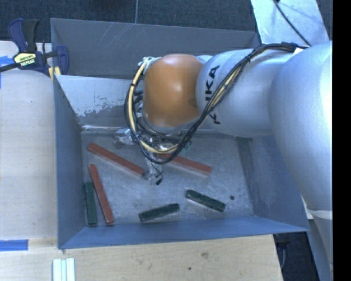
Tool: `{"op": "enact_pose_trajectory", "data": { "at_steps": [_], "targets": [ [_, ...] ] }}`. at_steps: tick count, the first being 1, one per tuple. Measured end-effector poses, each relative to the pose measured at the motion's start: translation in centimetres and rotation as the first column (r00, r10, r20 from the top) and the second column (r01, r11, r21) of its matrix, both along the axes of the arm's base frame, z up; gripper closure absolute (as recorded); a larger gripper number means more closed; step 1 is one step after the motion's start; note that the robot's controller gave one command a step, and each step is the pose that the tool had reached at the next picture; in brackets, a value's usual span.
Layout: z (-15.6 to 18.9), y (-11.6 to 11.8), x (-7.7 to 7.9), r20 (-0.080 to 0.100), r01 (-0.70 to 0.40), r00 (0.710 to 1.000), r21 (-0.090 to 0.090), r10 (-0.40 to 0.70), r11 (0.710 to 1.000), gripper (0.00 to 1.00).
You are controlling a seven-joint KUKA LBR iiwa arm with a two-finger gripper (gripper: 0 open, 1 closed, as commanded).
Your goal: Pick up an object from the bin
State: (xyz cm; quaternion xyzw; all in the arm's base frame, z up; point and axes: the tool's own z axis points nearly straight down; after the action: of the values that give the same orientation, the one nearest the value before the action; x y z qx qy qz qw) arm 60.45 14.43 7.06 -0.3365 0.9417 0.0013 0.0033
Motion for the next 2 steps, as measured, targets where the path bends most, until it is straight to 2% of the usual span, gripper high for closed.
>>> {"op": "enact_pose_trajectory", "data": {
  "at_steps": [1, 2],
  "targets": [
    [0.44, 2.77, -0.61, 0.002, -0.083, 0.997, -0.001, 0.083, 0.997, 0.00],
    [1.06, 3.12, -1.43, -0.003, -0.090, 0.996, -0.003, 0.090, 0.996, 0.00]
  ]
}}
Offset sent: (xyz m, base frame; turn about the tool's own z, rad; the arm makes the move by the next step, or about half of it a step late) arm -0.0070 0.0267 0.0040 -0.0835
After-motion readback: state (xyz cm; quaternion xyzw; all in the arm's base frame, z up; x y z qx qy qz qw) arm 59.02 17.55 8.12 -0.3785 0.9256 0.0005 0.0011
